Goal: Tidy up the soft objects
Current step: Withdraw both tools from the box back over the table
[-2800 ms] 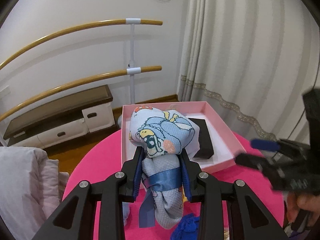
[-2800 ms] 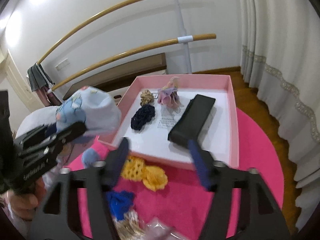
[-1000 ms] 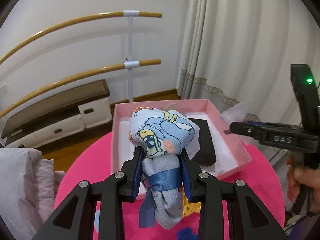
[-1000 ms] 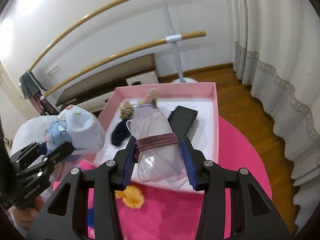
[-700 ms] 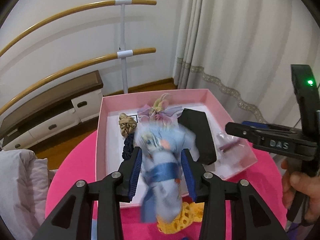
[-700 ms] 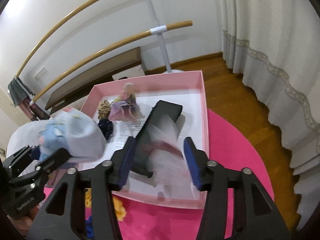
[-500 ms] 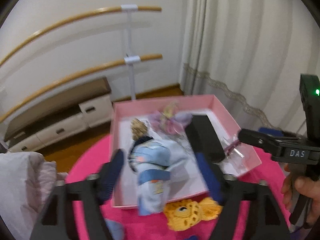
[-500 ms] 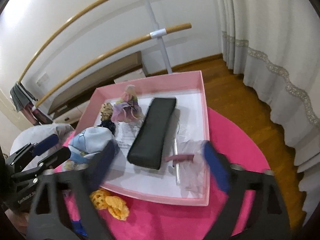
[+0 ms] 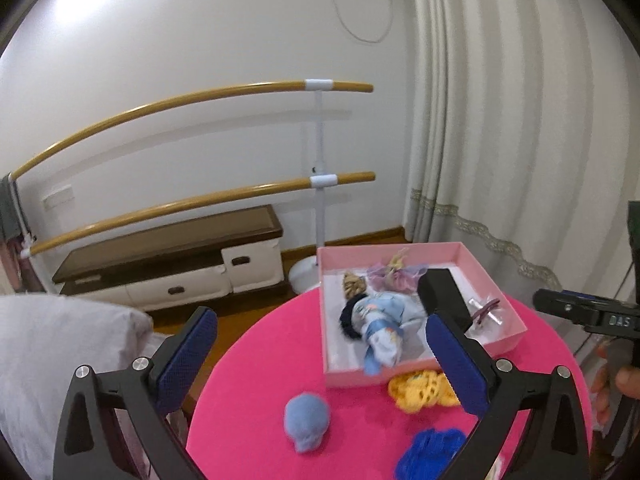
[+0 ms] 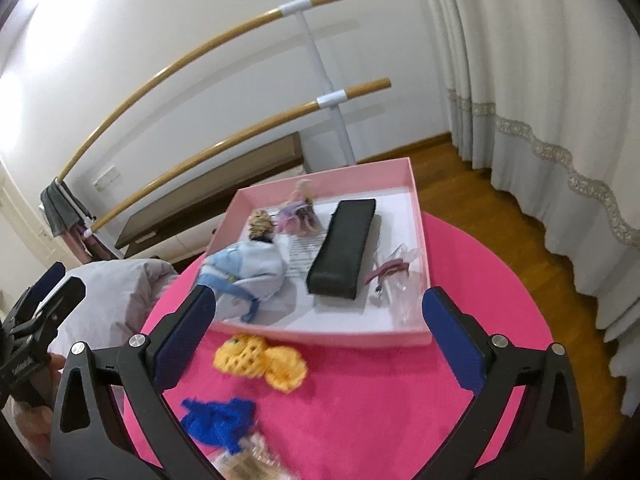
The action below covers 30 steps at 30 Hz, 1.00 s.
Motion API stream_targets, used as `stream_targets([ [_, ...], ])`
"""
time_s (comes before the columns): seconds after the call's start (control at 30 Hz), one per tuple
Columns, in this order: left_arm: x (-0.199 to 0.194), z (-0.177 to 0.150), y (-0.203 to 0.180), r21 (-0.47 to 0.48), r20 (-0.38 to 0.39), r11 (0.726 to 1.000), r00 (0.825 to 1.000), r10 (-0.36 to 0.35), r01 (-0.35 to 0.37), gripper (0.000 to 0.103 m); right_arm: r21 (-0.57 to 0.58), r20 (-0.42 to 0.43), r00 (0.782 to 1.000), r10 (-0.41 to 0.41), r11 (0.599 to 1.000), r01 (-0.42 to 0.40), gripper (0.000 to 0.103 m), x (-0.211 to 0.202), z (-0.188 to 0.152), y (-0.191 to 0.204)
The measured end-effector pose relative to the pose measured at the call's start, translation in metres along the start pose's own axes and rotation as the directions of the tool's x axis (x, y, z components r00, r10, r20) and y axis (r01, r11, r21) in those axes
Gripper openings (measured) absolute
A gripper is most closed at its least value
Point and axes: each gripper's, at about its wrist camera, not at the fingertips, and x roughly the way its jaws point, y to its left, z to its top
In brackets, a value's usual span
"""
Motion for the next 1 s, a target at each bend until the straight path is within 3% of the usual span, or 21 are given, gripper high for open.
stream_targets([
  [0.13, -0.029, -0.041, 0.008, -0.029, -0.019, 0.999, 1.000, 0.019, -0.020, 0.103, -0.014, 0.013, 1.000, 0.012, 1.000, -0.012, 0.103, -0.015, -0.016, 0.007],
  [0.43, -0.075, -0.092, 0.015, -0.092, -0.075, 0.995, 0.997, 0.032, -0.039, 0.103, -0.065, 0.027, 1.000, 0.002, 0.998, 0.000, 0.103, -0.041, -0.046, 0.027],
  [0.63, -0.094, -0.105, 0.019, -0.104, -0.107, 0.992, 0.992, 0.064, -0.075, 0.103, -0.085, 0.028, 1.000, -0.001, 0.996, 0.003, 0.103, -0.048, -0.063, 0.040],
  [1.0, -0.081, -0.114, 0.013, -0.091, -0.152, 0.992, 0.986, 0.076, -0.091, 0.103, -0.122, -0.003, 1.000, -0.005, 0.993, 0.005, 0.103, -0.043, -0.086, 0.061],
])
